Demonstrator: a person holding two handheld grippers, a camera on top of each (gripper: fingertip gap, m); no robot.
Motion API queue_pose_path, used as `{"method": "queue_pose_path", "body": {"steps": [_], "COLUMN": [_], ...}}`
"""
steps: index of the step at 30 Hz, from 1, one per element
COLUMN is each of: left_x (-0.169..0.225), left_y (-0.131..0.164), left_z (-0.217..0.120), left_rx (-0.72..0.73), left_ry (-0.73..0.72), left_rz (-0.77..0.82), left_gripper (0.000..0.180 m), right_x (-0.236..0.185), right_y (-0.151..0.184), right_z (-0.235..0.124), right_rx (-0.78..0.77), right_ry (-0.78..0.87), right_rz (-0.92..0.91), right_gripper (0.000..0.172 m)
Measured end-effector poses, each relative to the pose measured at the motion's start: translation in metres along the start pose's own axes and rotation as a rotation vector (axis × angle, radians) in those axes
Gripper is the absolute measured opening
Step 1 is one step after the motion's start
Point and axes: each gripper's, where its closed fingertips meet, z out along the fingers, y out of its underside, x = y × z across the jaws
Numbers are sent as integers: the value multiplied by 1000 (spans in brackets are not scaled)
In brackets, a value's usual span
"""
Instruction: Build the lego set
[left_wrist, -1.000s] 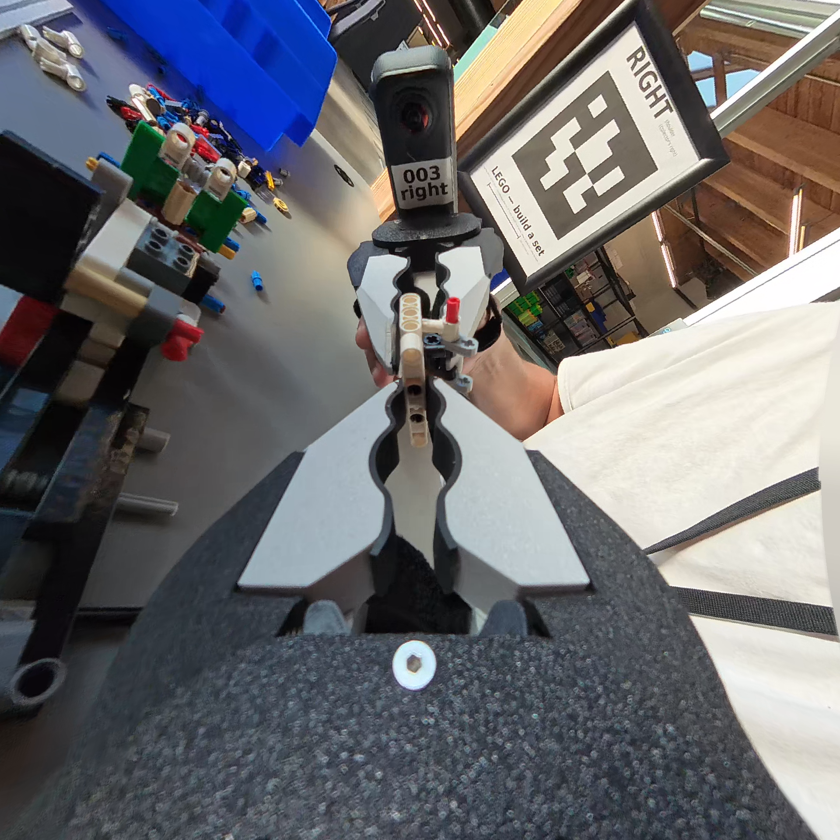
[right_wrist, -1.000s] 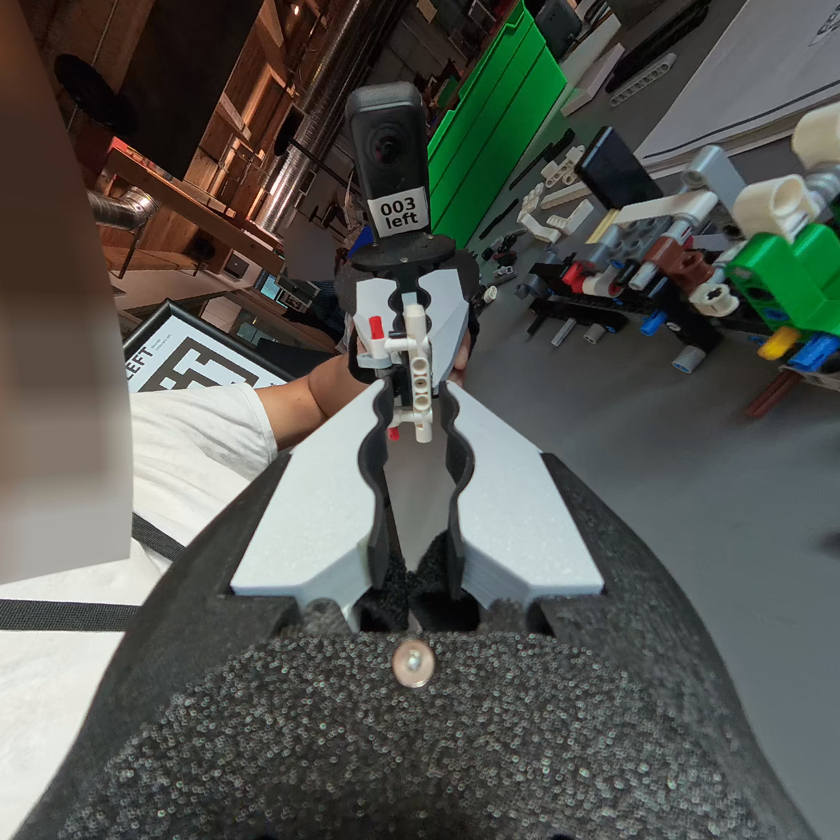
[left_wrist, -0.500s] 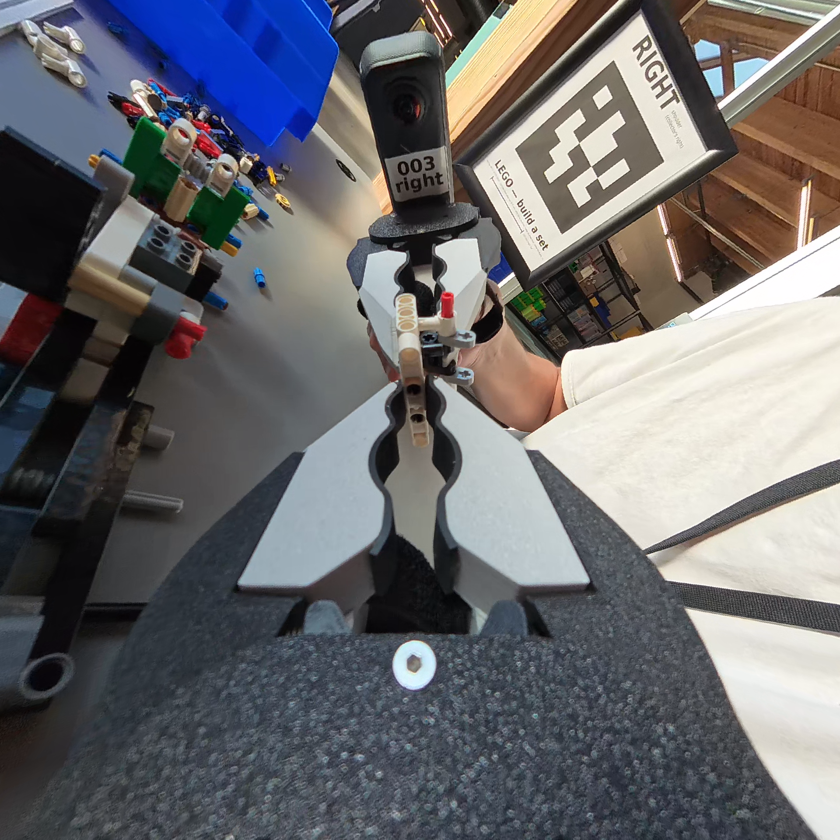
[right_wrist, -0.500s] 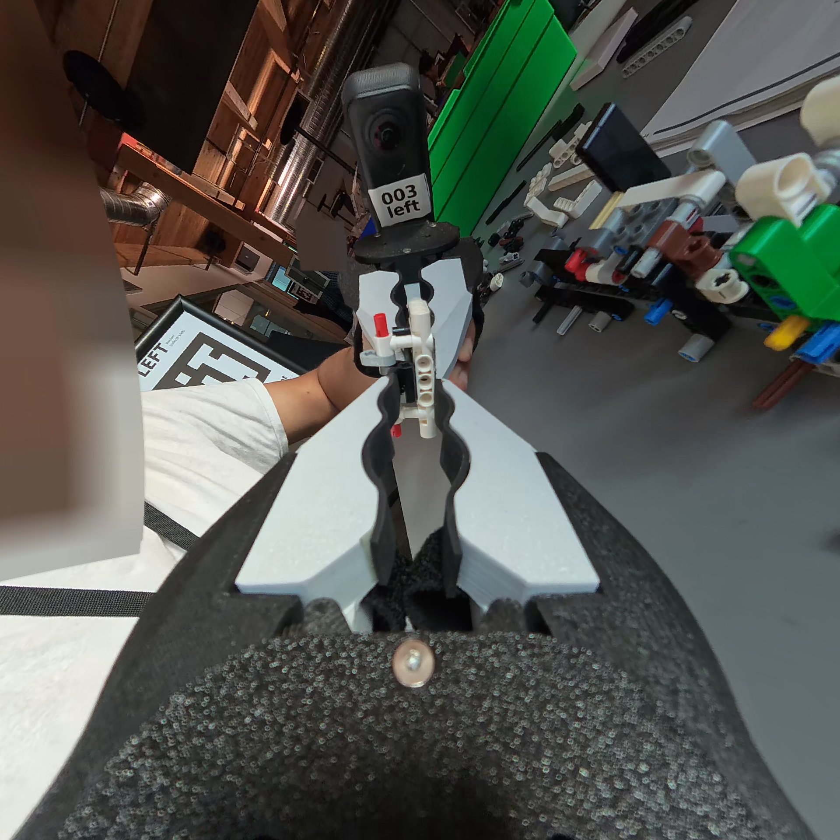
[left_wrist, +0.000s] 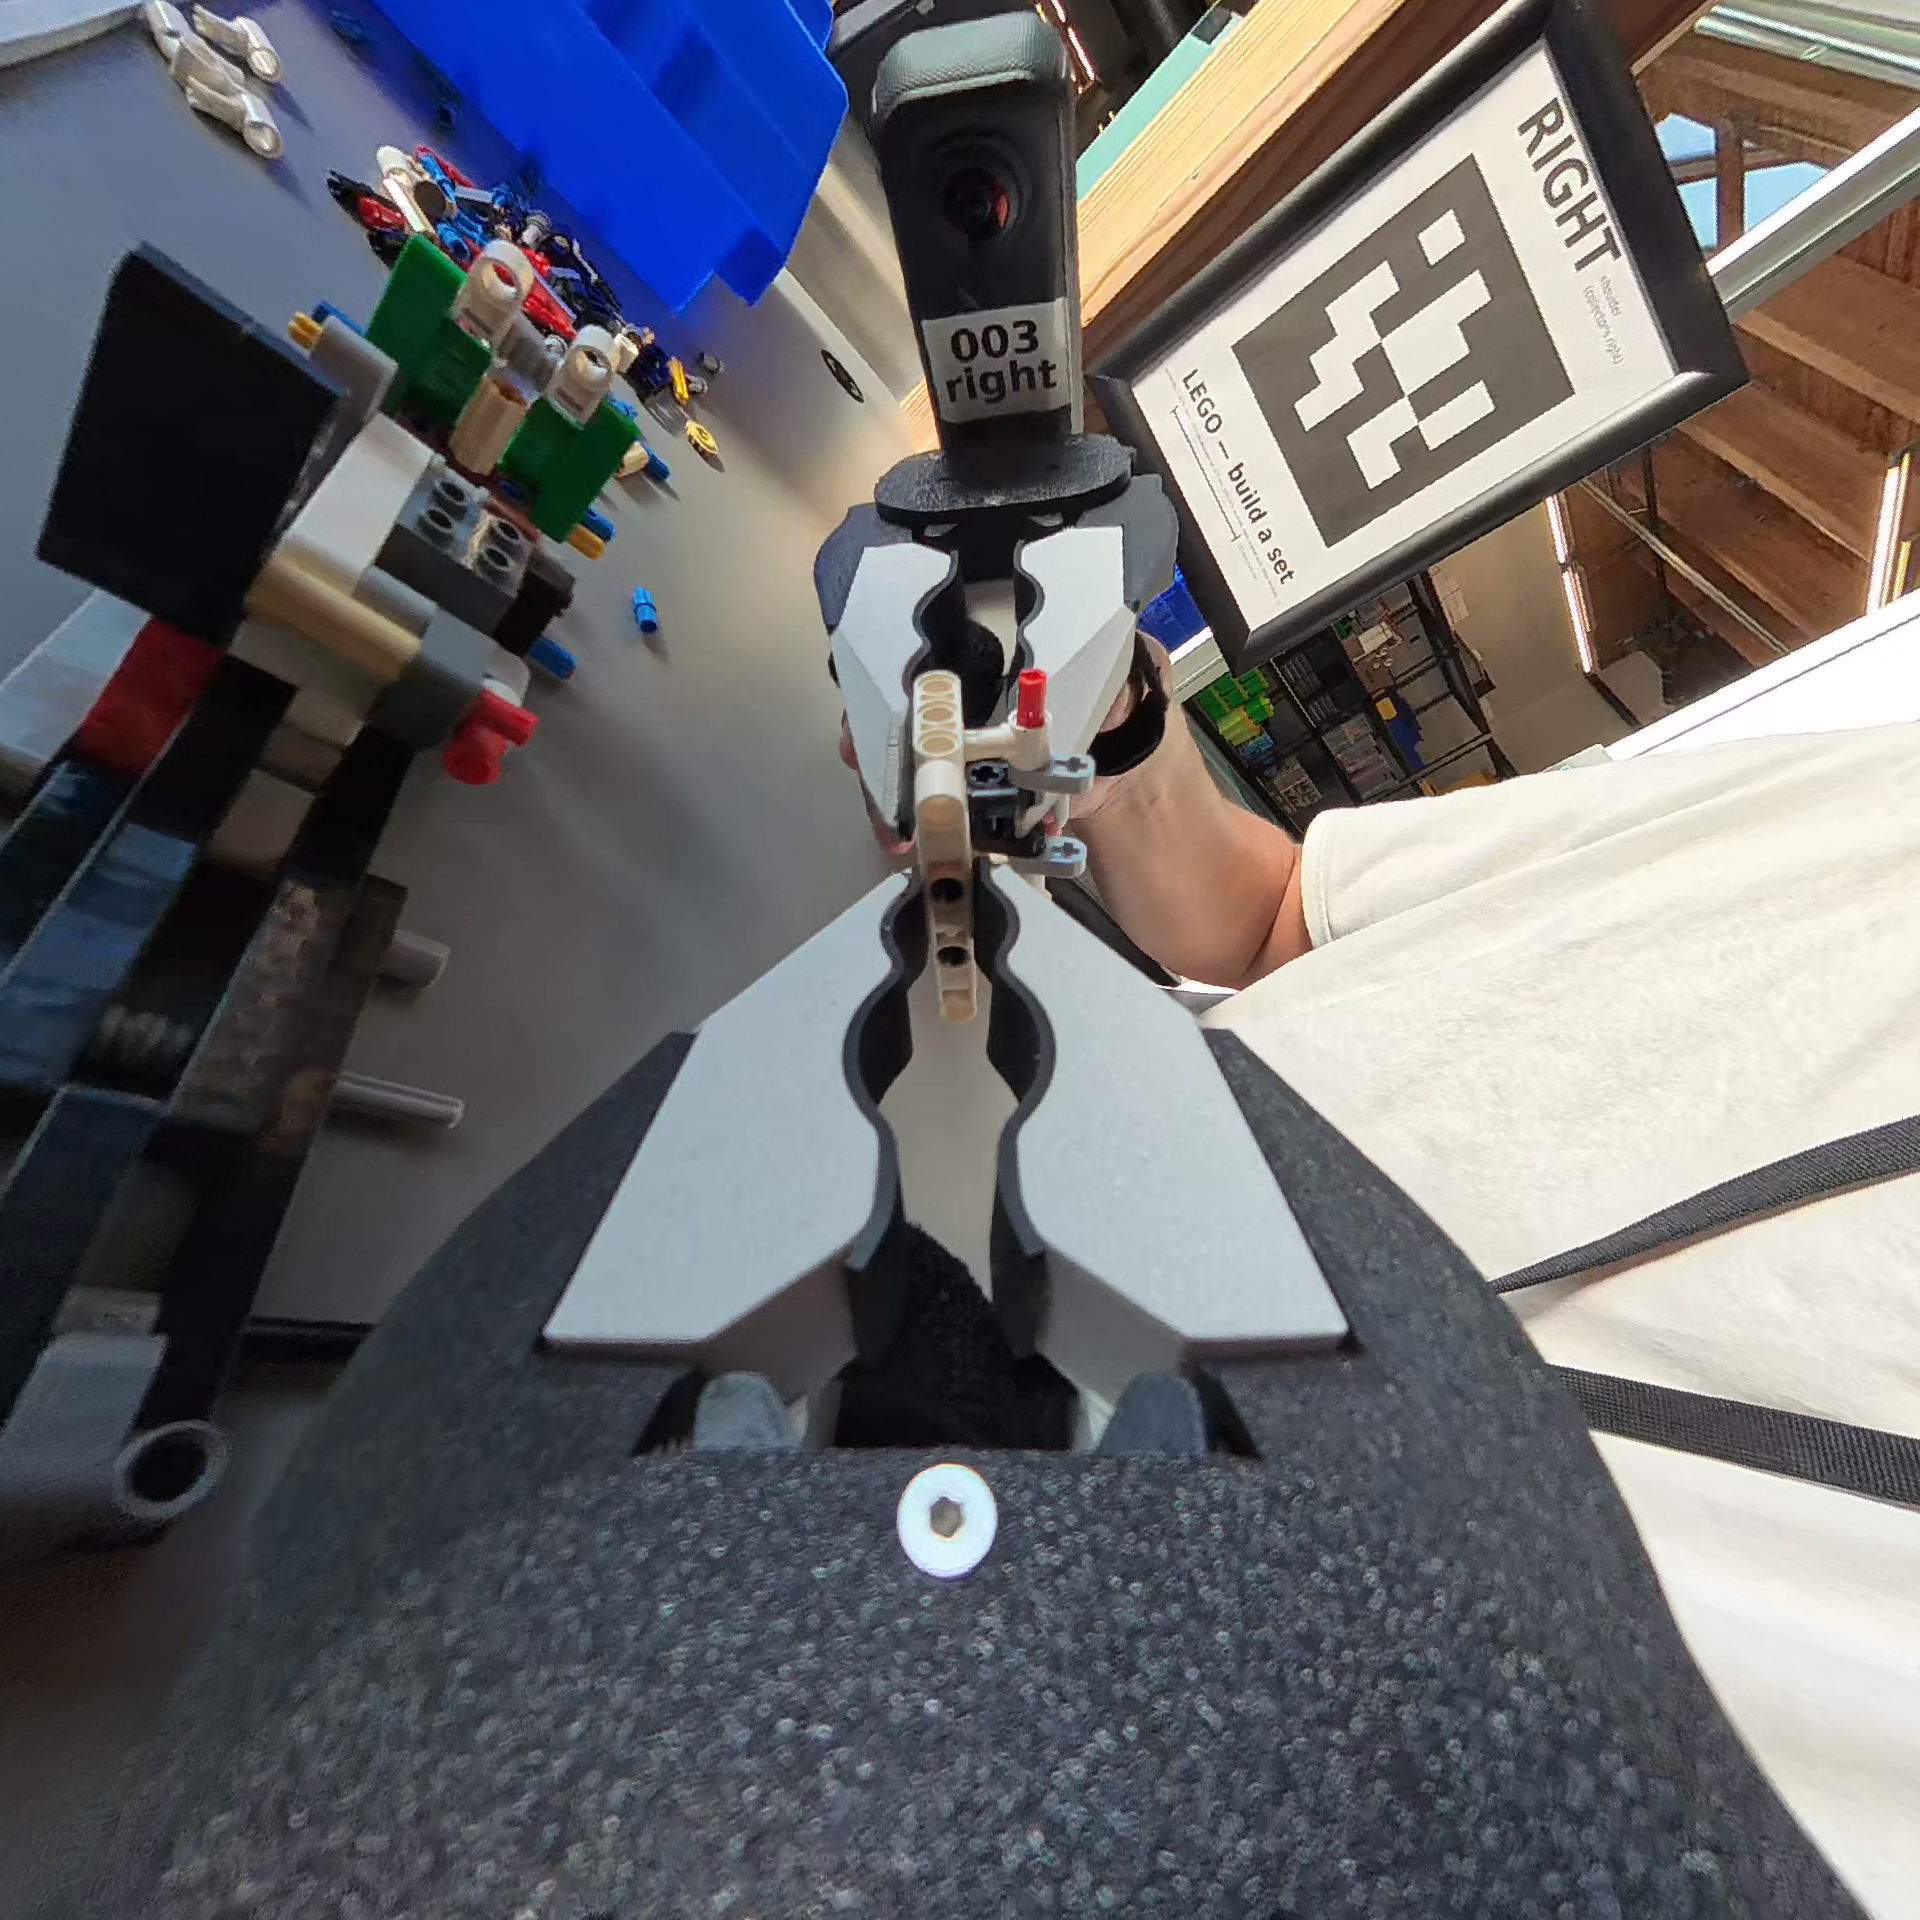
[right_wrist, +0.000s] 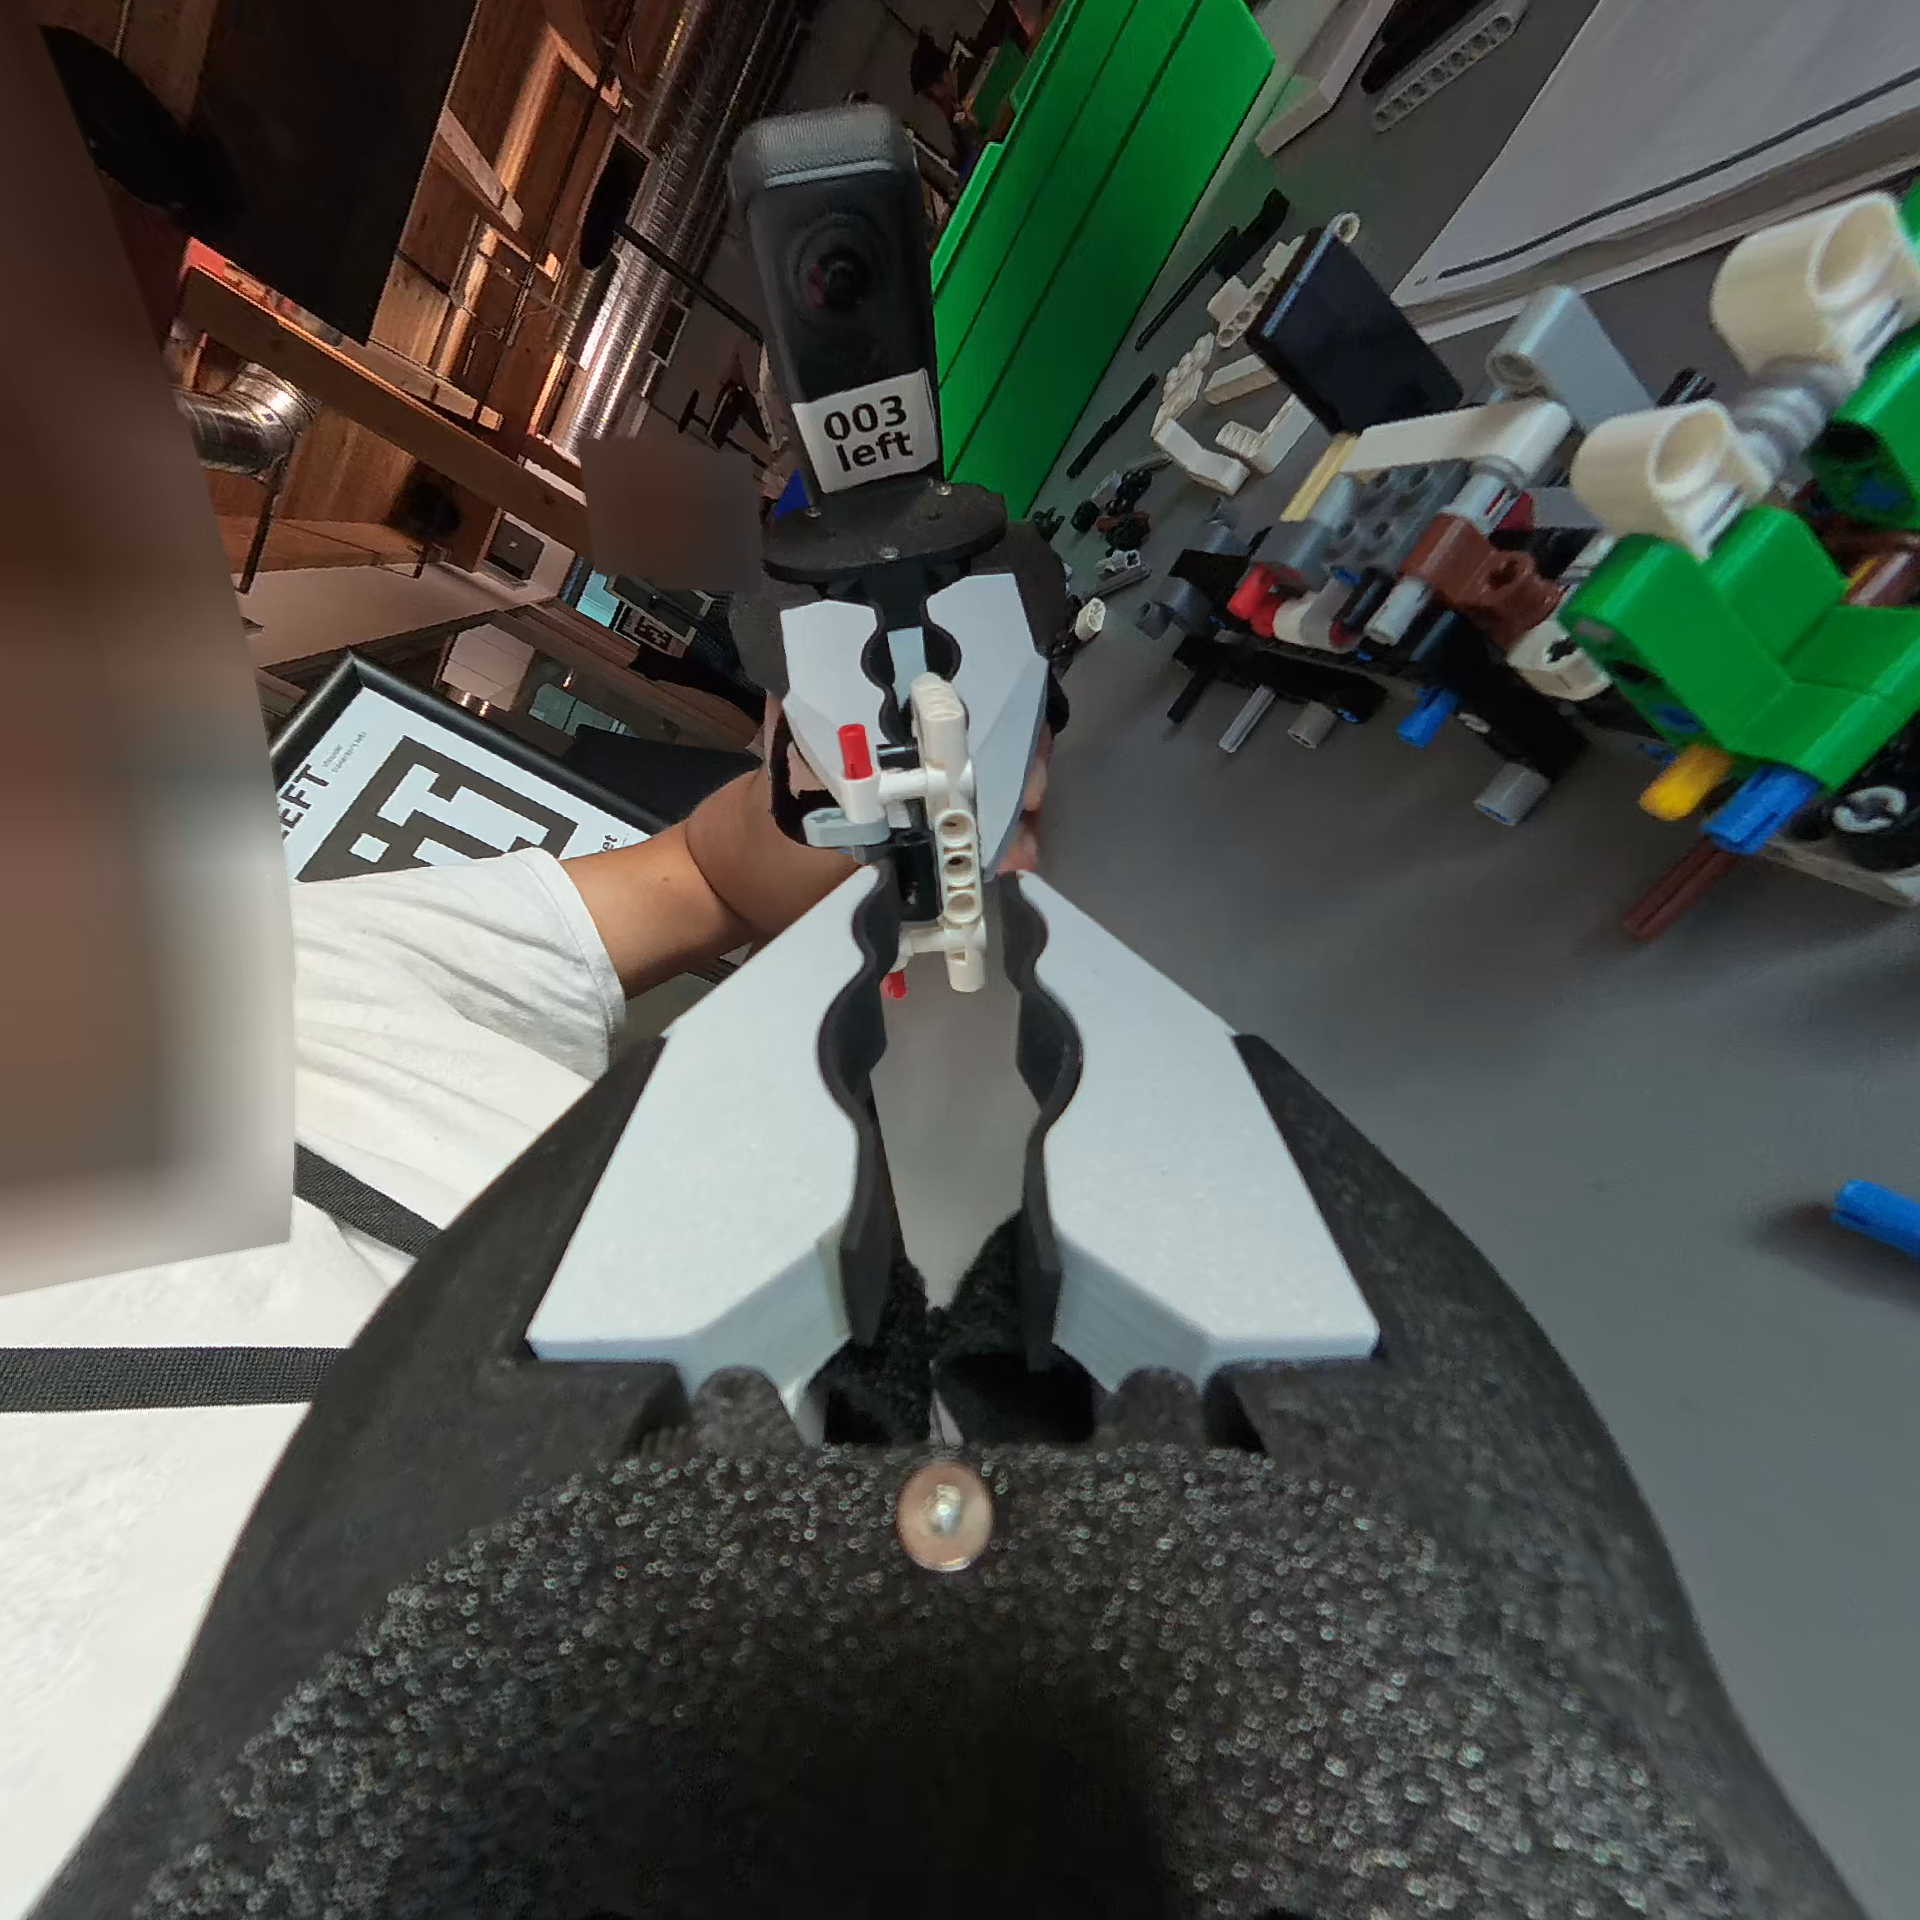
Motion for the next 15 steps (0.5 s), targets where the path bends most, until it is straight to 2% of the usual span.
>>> {"method": "queue_pose_path", "body": {"steps": [3, 6, 15], "left_x": [-9, -14, -25], "left_y": [1, 3, 15], "left_z": [-1, -1, 0], "left_rx": [-4, -15, -84], "left_ry": [-61, -95, -185], "left_rz": [5, -4, -12], "left_gripper": [4, 5, 5], "right_x": [7, 11, 20], "right_y": [0, 1, 10], "right_z": [-4, -9, -15], "right_rx": [-9, -21, -66], "right_ry": [62, 113, 207], "right_rz": [-46, -73, -136], "right_gripper": [12, 0, 0]}}
